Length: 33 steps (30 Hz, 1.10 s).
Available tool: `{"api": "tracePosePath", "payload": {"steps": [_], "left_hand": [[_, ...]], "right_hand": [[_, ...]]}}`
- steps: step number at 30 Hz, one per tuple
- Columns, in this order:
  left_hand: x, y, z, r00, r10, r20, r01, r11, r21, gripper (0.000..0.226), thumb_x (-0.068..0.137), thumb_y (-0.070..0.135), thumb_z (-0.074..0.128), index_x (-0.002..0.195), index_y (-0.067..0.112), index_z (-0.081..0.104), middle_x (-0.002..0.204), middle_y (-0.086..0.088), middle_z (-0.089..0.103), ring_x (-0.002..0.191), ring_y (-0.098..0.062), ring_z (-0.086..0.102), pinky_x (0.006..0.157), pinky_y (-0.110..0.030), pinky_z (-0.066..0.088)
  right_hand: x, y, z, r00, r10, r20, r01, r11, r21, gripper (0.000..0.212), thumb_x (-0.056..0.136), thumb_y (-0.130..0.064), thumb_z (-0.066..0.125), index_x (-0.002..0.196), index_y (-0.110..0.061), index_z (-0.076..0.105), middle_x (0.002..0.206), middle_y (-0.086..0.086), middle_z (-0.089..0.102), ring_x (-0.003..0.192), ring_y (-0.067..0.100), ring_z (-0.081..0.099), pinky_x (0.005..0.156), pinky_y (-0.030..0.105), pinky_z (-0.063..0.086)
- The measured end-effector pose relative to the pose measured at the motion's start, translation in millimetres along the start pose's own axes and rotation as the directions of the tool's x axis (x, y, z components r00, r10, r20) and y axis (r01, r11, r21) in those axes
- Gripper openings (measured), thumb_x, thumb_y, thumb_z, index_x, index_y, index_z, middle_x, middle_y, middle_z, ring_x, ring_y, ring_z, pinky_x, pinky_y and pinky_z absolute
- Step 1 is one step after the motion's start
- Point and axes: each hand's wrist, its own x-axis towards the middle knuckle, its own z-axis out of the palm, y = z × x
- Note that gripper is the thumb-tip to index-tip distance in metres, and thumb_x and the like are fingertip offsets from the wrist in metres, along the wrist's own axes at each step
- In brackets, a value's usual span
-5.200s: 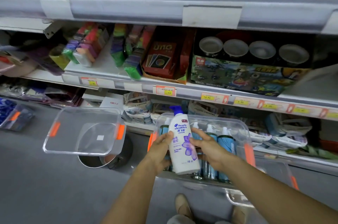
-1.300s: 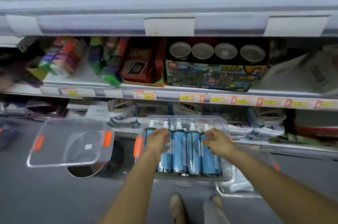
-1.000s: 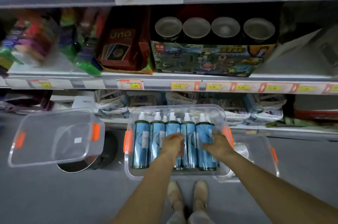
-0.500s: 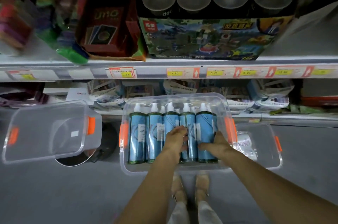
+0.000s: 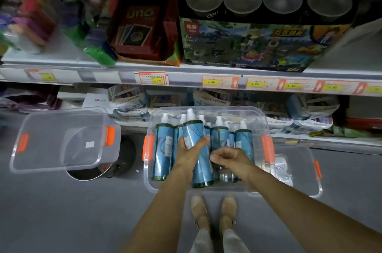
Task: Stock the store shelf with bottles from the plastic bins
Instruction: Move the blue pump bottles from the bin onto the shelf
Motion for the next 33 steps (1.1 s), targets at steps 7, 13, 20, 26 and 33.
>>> {"api": "tracePosePath", "payload": {"steps": [7,13,20,26,33], "left_hand": [[5.3,-10.8,-27.8,1.000,0.002,-0.011,-0.002,1.000,0.000,0.084,0.062,0.045,0.091,0.134,0.025,0.053,0.119,-0.001,0.069,0.107,-0.023,0.066,0.098,-0.047,0.053],[7.3,-12.9,-33.2,0.999,-0.009,0.041,0.011,0.999,-0.047,0.071,0.066,0.041,0.090,0.128,0.027,0.058,0.112,-0.002,0.073,0.101,-0.024,0.070,0.092,-0.047,0.057],[4.3,-6.8,-34.4,0.999,-0.045,0.031,0.045,0.999,-0.026,0.084,0.061,0.051,0.089,0.129,0.026,0.048,0.120,0.000,0.066,0.107,-0.024,0.066,0.097,-0.049,0.054],[-20.0,0.3,-43.5,0.982,-0.103,0.156,0.128,0.979,-0.158,0.070,0.066,0.046,0.088,0.124,0.015,0.065,0.108,-0.011,0.075,0.096,-0.030,0.074,0.084,-0.049,0.060],[-71.8,27.6,-39.1,0.968,-0.031,0.250,0.116,0.935,-0.334,0.047,0.083,0.044,0.071,0.119,0.015,0.068,0.109,-0.017,0.074,0.100,-0.034,0.070,0.092,-0.051,0.054]], "right_hand": [[32.5,26.3,7.3,0.950,0.126,-0.286,-0.238,0.885,-0.400,0.101,0.074,-0.045,0.083,0.148,-0.002,0.029,0.151,0.016,0.034,0.137,0.034,0.040,0.111,0.041,0.040],[44.2,29.8,12.5,0.941,0.203,-0.271,-0.284,0.909,-0.305,0.100,0.079,-0.037,0.082,0.151,0.001,0.023,0.157,0.016,0.032,0.140,0.032,0.038,0.109,0.037,0.039],[33.5,26.0,-5.7,0.939,0.278,-0.202,-0.313,0.935,-0.165,0.081,0.066,-0.036,0.089,0.133,-0.007,0.053,0.128,0.010,0.062,0.113,0.027,0.061,0.101,0.041,0.050],[14.4,27.0,-33.4,0.957,0.274,0.097,-0.281,0.958,0.063,0.085,0.058,-0.036,0.093,0.132,-0.014,0.059,0.135,0.006,0.062,0.125,0.025,0.057,0.110,0.047,0.042],[-48.2,-58.8,3.0,0.986,0.101,0.131,-0.105,0.994,0.020,0.060,0.068,-0.020,0.085,0.120,-0.014,0.055,0.115,0.013,0.069,0.100,0.030,0.070,0.077,0.045,0.060]]}}
